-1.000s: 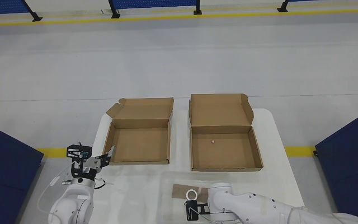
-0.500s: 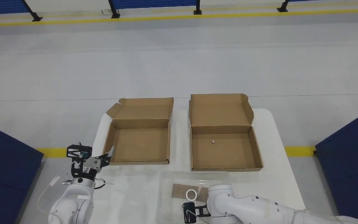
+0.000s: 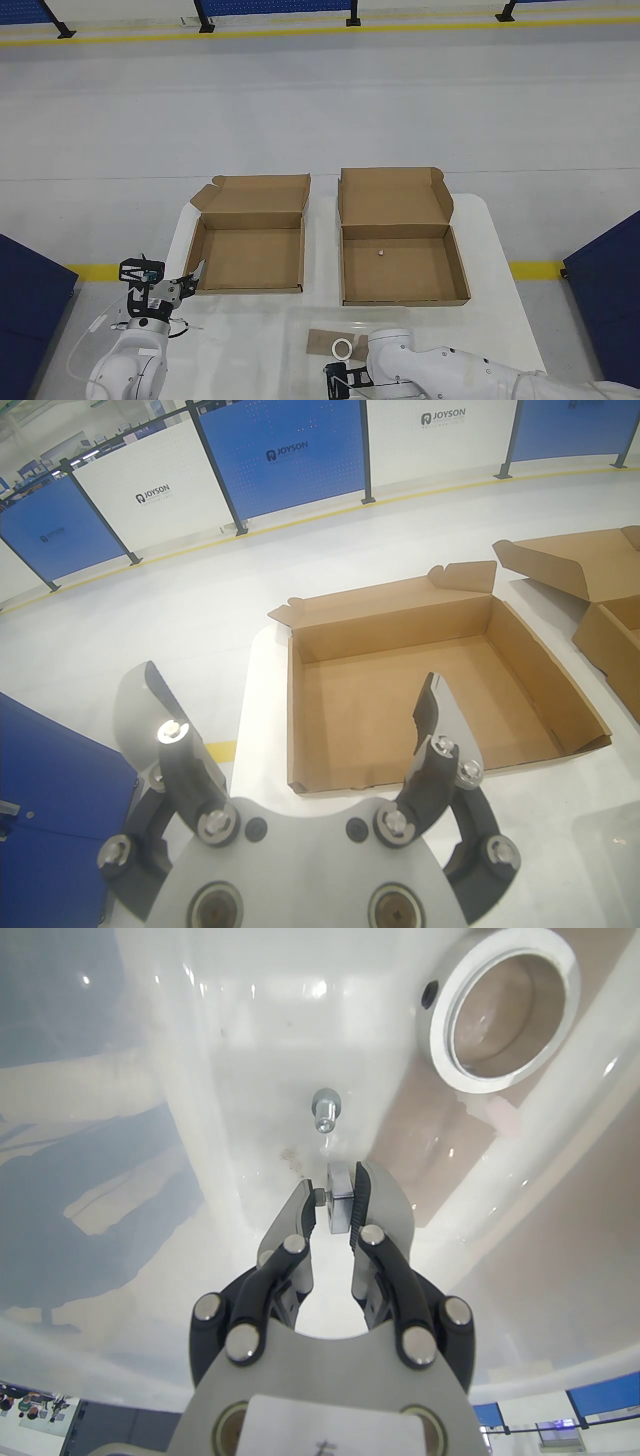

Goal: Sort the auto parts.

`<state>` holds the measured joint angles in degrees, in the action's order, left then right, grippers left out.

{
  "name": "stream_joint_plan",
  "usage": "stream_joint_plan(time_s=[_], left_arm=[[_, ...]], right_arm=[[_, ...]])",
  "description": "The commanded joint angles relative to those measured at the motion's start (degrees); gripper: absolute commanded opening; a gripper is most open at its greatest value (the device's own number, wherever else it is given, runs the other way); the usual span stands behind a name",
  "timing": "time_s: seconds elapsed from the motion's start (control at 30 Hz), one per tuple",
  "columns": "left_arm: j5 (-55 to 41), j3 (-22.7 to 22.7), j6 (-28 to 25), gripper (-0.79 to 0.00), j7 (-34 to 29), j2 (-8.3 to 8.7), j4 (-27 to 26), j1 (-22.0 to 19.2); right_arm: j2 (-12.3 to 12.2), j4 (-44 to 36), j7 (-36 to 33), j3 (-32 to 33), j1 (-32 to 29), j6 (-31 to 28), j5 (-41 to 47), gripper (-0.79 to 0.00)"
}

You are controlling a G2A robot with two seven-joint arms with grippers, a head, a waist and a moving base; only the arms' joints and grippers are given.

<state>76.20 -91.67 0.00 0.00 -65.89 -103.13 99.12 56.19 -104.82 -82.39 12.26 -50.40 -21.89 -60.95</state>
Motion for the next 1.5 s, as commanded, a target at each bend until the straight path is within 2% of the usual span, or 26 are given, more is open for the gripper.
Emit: stream_joint_plan(time_s=[0.0,0.33,0.73,0.8,0.9,0.97,1.2,1.47], left_arm=[[0.0,0.0,0.0,0.0,0.0,0.0,0.0,0.0],[0.0,0.0,0.0,0.0,0.0,0.0,0.0,0.0],[0.0,0.0,0.0,0.0,0.0,0.0,0.0,0.0],[0.0,0.0,0.0,0.0,0.0,0.0,0.0,0.0],[0.0,0.0,0.0,0.0,0.0,0.0,0.0,0.0],[0.0,0.0,0.0,0.0,0.0,0.0,0.0,0.0],[0.0,0.0,0.0,0.0,0.0,0.0,0.0,0.0],[0.0,0.0,0.0,0.0,0.0,0.0,0.0,0.0]], right_arm=[[0.1,0.0,-0.2,-0.3,0.3,0.2,0.1,-0.529],[0.6,0.5,-1.1,-1.8,1.5,1.1,0.3,-0.474],[1.3,1.4,-1.7,-2.5,1.7,1.7,-0.7,-0.471],[1.5,1.7,-1.6,-2.5,1.7,1.6,-0.6,-0.514],[1.7,2.1,-1.6,-2.5,1.7,1.6,-0.5,-0.656],[1.8,2.3,-1.7,-2.5,1.8,1.7,-0.4,-0.785],[1.7,1.4,-1.7,-1.0,1.4,2.4,0.0,-0.785],[-0.3,-2.7,-0.2,3.3,-0.5,4.5,0.7,-0.785]])
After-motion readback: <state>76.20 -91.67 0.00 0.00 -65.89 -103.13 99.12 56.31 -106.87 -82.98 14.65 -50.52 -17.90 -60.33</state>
